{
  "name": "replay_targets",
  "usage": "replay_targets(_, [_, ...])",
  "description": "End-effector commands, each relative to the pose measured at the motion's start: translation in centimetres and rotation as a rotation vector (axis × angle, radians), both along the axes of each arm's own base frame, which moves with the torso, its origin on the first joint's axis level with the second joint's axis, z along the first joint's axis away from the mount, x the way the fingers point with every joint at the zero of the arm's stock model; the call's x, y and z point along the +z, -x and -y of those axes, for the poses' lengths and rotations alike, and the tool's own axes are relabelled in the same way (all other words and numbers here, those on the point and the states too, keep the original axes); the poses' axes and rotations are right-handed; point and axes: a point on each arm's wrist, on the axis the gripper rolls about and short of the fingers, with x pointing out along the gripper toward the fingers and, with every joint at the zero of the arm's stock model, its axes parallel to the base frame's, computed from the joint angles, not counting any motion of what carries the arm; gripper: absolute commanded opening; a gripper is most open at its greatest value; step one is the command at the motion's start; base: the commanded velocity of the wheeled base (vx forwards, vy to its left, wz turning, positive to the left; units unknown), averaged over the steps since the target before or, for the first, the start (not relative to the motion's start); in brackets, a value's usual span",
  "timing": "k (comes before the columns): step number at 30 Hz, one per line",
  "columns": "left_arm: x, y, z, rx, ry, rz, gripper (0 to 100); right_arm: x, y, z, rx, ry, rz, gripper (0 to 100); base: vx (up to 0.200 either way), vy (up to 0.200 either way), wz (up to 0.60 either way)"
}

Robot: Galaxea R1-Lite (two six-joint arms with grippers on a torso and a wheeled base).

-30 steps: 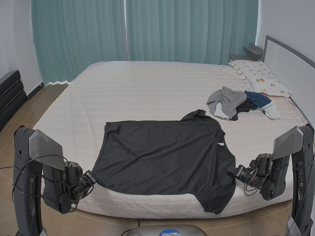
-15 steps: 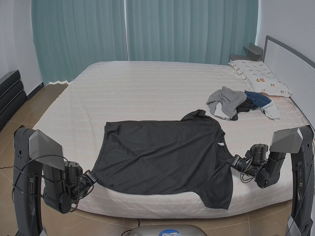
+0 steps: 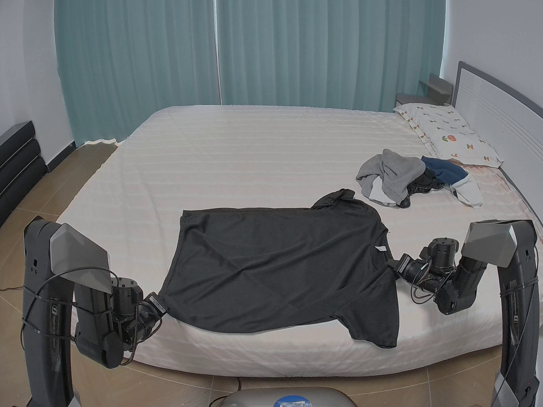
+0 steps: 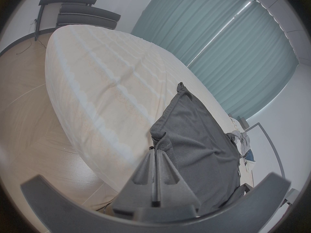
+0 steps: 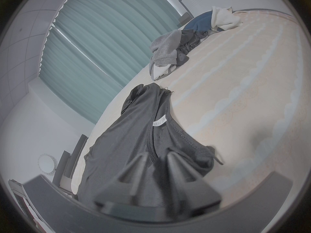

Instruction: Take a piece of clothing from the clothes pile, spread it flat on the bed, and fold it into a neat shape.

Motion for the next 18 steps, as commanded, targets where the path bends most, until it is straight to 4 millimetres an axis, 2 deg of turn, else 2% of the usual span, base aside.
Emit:
replay_targets(1, [0.1,-0.1,0.0,-0.001,0.002,0.014,0,0.4,0.5,0.0,0.000,-0.004,0.005,100,0.000,0.000,0.00])
replay_targets(8, [0.1,-0.1,0.0,0.001,0.002,0.015,0,3.4,3.5,0.8,-0.002,-0.014,0.018,100,0.000,0.000,0.00])
replay_targets(11, [0.1,-0.1,0.0,0.001,0.002,0.014,0,3.3,3.9,1.3,-0.002,-0.017,0.003,100,0.000,0.000,0.00])
replay_targets(14, [0.1,-0.1,0.0,0.001,0.002,0.015,0,2.9,5.7,1.4,0.031,-0.018,-0.055,100,0.000,0.000,0.00])
replay_targets(16, [0.0,-0.1,0.0,0.000,0.003,0.012,0,2.8,7.2,1.3,0.119,-0.017,-0.094,100,0.000,0.000,0.00])
replay_targets(18, [0.1,-0.1,0.0,0.000,0.003,0.015,0,2.6,7.9,1.2,0.156,-0.009,-0.108,100,0.000,0.000,0.00])
